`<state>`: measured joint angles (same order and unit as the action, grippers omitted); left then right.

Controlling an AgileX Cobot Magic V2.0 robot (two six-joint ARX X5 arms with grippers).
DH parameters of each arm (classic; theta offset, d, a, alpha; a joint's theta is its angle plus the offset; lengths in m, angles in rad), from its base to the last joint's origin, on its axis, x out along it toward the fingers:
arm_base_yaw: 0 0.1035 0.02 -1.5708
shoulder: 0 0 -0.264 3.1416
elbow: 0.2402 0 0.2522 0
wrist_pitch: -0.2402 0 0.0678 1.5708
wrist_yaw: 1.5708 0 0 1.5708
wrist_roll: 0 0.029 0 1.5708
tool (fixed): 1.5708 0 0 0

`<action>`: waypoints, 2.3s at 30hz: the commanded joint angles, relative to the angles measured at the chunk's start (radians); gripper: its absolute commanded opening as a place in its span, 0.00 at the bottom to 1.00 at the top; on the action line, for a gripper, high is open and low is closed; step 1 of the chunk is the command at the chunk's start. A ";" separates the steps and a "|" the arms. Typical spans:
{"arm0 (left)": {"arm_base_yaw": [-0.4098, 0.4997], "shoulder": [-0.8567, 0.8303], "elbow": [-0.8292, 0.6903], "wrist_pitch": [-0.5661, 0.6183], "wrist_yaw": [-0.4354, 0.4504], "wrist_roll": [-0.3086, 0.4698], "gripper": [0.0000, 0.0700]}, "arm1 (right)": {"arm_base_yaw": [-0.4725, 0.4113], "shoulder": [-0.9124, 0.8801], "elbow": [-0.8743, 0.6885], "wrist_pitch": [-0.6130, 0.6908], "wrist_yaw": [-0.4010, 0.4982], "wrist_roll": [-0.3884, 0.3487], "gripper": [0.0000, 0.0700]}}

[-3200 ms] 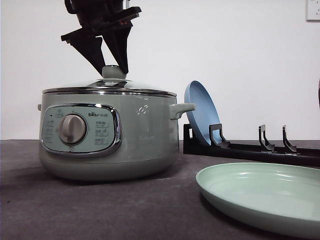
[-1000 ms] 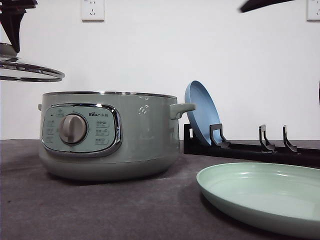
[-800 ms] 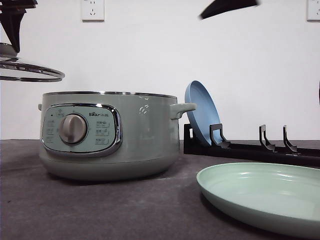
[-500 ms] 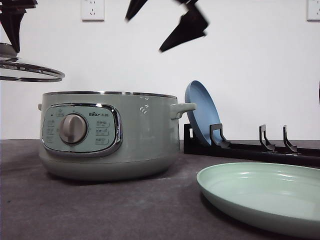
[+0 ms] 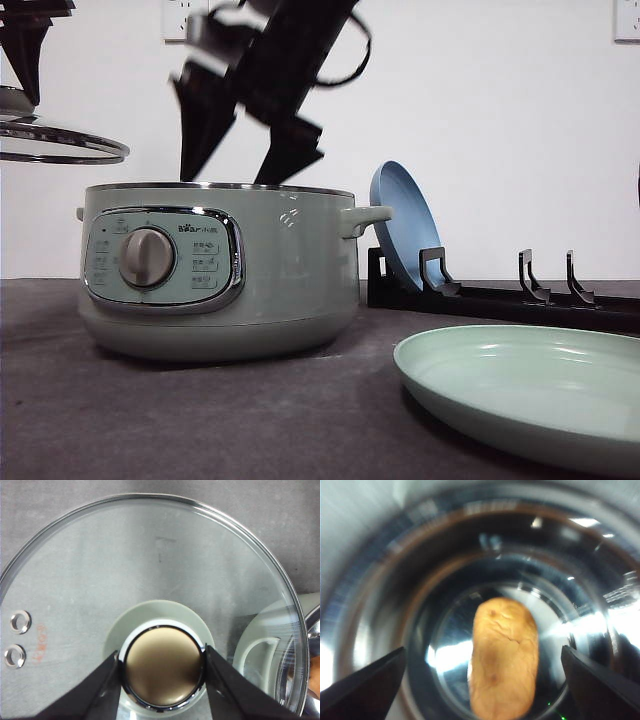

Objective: Transfer potato from steamer to green plate

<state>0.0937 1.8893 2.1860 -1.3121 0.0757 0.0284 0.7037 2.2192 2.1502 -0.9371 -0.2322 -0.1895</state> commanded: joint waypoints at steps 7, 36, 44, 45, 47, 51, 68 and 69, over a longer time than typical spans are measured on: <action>0.000 -0.019 0.042 0.025 0.002 0.008 0.00 | 0.004 0.096 0.031 0.027 -0.003 -0.029 0.89; 0.000 -0.019 0.042 0.026 0.003 0.008 0.00 | -0.035 0.076 0.258 -0.223 0.000 -0.001 0.37; 0.001 -0.019 0.042 0.026 0.003 0.008 0.00 | -0.093 -0.135 0.249 -0.406 0.026 0.018 0.37; 0.001 -0.019 0.042 0.026 0.003 0.008 0.00 | -0.100 -0.168 0.235 -0.419 0.028 0.022 0.37; 0.000 -0.019 0.042 0.025 0.003 0.008 0.00 | -0.115 -0.250 0.189 -0.438 0.035 0.023 0.37; 0.000 -0.019 0.041 0.025 0.003 0.008 0.00 | -0.137 -0.425 0.046 -0.456 0.090 0.024 0.37; -0.004 -0.019 0.040 0.025 0.003 0.007 0.00 | -0.191 -1.158 -0.957 -0.153 0.087 0.202 0.37; -0.004 -0.019 0.040 0.026 0.003 0.006 0.00 | -0.191 -1.186 -1.021 -0.114 0.077 0.229 0.37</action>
<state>0.0914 1.8893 2.1860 -1.3125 0.0761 0.0292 0.5041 1.0352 1.1779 -1.0866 -0.1492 -0.0348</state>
